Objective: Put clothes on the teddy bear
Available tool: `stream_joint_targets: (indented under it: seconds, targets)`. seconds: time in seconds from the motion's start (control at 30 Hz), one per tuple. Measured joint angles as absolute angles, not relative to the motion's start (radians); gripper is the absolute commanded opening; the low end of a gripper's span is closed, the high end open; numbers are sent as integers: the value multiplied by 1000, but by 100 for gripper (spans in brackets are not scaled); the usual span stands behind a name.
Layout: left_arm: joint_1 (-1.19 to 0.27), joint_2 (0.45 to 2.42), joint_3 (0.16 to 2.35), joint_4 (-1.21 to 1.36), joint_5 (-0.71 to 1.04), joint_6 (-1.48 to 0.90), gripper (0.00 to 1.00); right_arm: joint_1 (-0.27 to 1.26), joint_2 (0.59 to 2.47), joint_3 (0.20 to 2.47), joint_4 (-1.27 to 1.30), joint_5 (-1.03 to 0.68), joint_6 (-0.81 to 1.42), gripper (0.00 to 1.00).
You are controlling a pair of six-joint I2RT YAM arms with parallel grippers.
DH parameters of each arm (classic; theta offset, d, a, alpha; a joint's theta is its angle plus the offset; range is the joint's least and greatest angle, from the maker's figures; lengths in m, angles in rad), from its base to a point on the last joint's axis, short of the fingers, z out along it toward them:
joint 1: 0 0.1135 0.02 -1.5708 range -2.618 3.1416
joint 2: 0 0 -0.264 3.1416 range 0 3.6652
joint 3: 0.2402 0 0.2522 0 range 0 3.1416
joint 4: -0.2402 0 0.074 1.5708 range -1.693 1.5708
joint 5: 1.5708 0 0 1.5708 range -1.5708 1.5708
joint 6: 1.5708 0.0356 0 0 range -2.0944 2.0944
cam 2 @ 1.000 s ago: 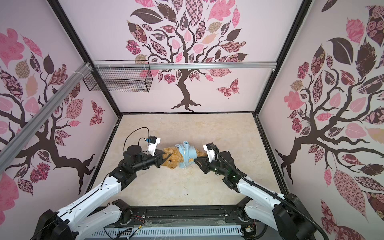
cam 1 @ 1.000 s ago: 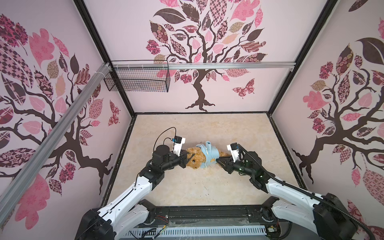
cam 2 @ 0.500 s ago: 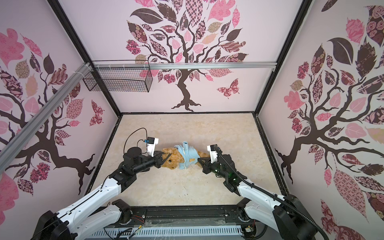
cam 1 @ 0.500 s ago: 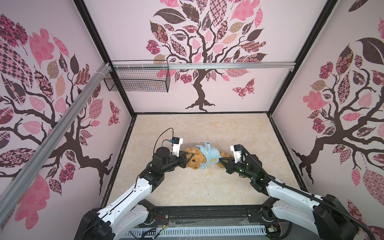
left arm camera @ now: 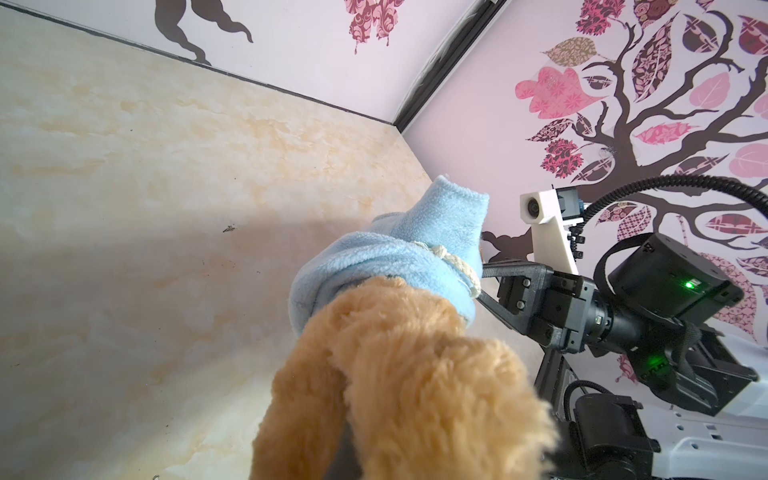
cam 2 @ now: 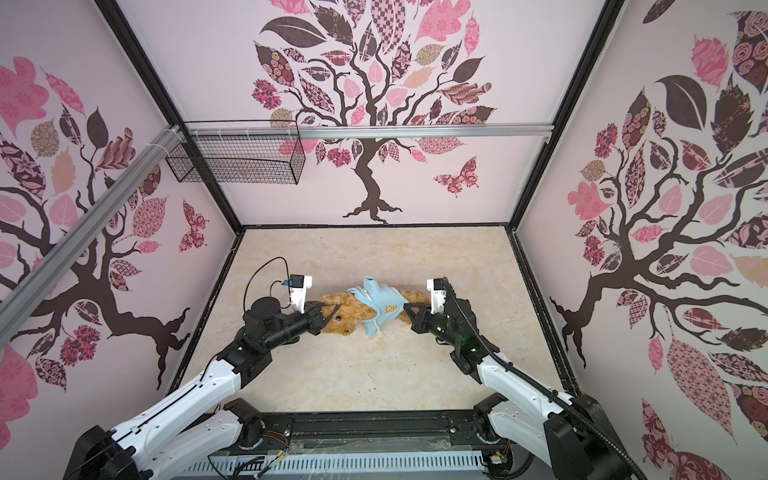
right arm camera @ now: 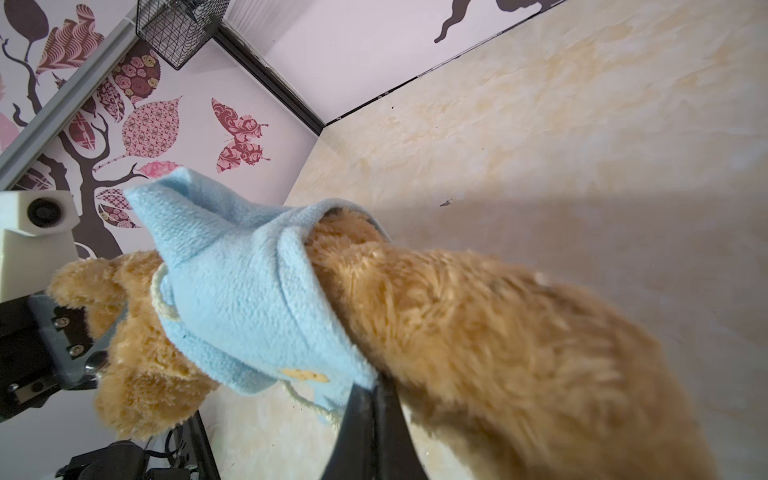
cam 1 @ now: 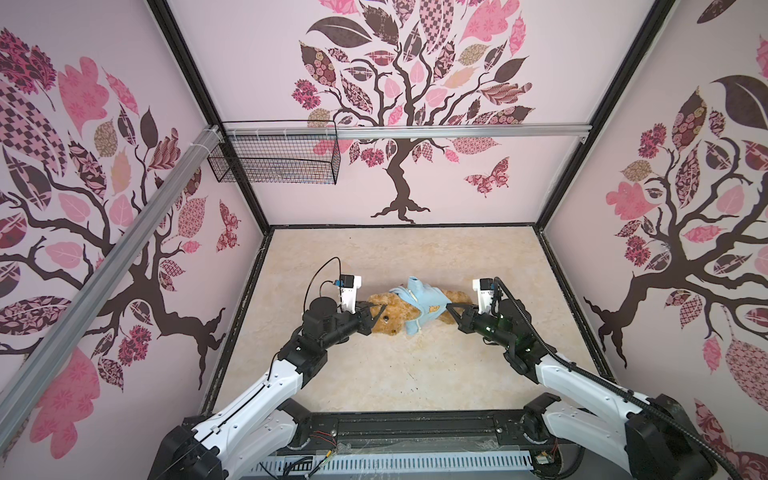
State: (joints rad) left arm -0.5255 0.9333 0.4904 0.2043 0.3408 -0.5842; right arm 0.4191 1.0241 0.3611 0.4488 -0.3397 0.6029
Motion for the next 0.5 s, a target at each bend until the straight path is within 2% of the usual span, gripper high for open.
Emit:
stream_joint_targets:
  seconds: [0.17,0.5]
  targets:
    - [-523,969,455,295,350,-641,0,337,1034,355,435,-405,621,0]
    - [-504,1044,440,435,369,-646,0,358,1082,321,527,-461,601,0]
